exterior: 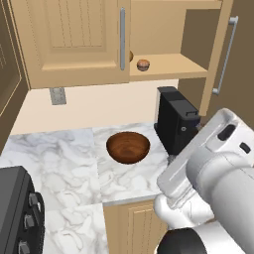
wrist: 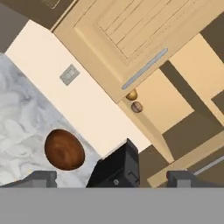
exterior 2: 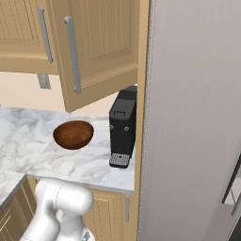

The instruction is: Open the cabinet. Pick the tangerine and mango from the cabinet and place them into the bowl. Then close the cabinet.

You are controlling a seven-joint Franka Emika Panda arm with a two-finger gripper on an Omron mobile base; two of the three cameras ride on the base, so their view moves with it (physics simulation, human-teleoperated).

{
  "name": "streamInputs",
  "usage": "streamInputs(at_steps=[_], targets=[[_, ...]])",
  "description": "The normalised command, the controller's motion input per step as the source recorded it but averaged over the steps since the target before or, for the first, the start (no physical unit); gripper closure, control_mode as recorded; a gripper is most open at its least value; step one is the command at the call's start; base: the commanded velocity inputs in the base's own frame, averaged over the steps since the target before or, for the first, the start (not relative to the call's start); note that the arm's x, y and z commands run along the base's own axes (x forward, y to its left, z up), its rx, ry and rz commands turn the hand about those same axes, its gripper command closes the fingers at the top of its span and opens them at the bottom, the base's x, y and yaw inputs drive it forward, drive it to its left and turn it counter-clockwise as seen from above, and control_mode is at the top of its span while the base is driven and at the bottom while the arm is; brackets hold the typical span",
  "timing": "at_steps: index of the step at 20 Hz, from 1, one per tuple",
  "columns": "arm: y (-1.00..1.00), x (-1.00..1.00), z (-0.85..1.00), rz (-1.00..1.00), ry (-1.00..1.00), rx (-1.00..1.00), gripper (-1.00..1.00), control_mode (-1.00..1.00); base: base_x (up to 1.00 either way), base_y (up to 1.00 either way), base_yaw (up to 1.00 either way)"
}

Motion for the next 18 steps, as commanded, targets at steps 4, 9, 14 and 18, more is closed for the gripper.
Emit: streamInputs(at_steps=[4,9,14,18], targets=[[0.06,0.82,-0.03,-0.18,-0.28,0.0,-1.0,-1.0,0.0,0.0,0.0],[-0.02,1.0,-0.16,-0.02,-0.24,0.0,-1.0,-1.0,0.0,0.0,0.0],[0.0,1.0,-0.27,0.0,-0.11,0.0,-1.0,-1.0,0.0,0.0,0.0],[-0.01,1.0,-0.21,0.0,-0.06,0.0,-1.0,-1.0,0.0,0.0,0.0]])
